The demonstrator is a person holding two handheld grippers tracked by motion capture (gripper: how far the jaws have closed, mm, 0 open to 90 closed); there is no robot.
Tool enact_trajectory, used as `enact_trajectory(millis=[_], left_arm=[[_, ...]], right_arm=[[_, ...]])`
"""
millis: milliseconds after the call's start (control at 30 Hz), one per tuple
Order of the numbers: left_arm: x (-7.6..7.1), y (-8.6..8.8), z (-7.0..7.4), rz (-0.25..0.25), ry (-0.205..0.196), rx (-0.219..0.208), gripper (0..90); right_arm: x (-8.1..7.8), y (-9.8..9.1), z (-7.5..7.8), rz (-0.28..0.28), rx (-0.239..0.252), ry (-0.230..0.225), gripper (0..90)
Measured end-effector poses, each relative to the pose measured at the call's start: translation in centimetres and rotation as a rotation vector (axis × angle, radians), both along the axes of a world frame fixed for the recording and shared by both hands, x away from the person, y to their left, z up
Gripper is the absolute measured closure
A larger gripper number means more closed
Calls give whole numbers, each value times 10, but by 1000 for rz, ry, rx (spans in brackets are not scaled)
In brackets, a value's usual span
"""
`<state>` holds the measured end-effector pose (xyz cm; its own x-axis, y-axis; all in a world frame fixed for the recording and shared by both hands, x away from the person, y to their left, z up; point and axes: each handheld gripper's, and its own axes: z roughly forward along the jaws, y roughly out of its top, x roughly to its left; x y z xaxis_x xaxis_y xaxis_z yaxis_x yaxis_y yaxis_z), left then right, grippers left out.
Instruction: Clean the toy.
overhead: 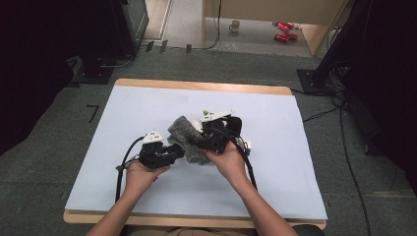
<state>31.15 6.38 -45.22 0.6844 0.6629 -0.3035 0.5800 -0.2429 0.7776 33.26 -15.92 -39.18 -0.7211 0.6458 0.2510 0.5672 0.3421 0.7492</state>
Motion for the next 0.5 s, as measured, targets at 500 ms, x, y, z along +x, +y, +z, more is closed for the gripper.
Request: enact_trajectory(millis=[500], left_arm=[[14,9,0,-14,19,-9,637]], right_arm=[[8,-53,0,-146,-27,-9,768]])
